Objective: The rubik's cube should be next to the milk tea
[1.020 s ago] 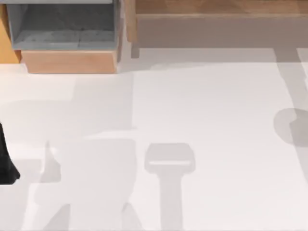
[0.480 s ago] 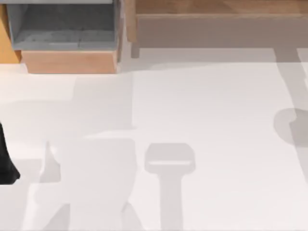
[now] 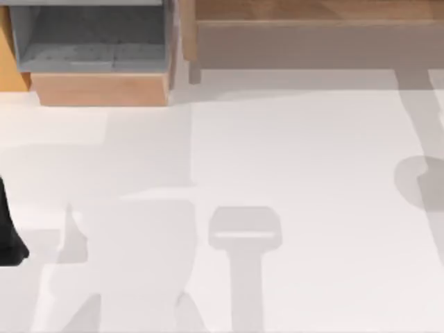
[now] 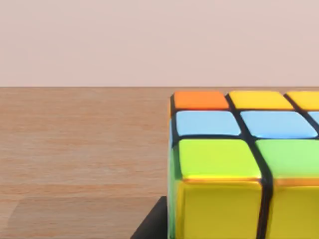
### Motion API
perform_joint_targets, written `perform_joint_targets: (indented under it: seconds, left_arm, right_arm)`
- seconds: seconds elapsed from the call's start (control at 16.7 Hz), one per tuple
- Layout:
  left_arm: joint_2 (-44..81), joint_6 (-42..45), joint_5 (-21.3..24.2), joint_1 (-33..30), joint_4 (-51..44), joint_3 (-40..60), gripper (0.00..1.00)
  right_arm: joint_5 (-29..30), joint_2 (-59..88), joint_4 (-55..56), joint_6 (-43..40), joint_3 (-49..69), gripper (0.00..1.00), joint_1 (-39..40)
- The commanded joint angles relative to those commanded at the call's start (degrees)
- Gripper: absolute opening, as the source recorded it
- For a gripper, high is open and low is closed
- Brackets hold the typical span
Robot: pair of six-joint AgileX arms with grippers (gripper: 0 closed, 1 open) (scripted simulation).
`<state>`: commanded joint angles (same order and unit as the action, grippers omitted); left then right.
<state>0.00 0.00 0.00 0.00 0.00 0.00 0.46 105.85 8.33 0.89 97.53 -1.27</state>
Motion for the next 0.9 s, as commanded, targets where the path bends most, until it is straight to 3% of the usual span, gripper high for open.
perform_joint_targets:
  seconds: [0.9]
  left_arm:
    - [0.00, 0.00, 0.00, 0.00, 0.00, 0.00, 1.00]
  right_arm:
    - [-0.05, 0.17, -2.36, 0.09, 2.64, 0.00, -0.03]
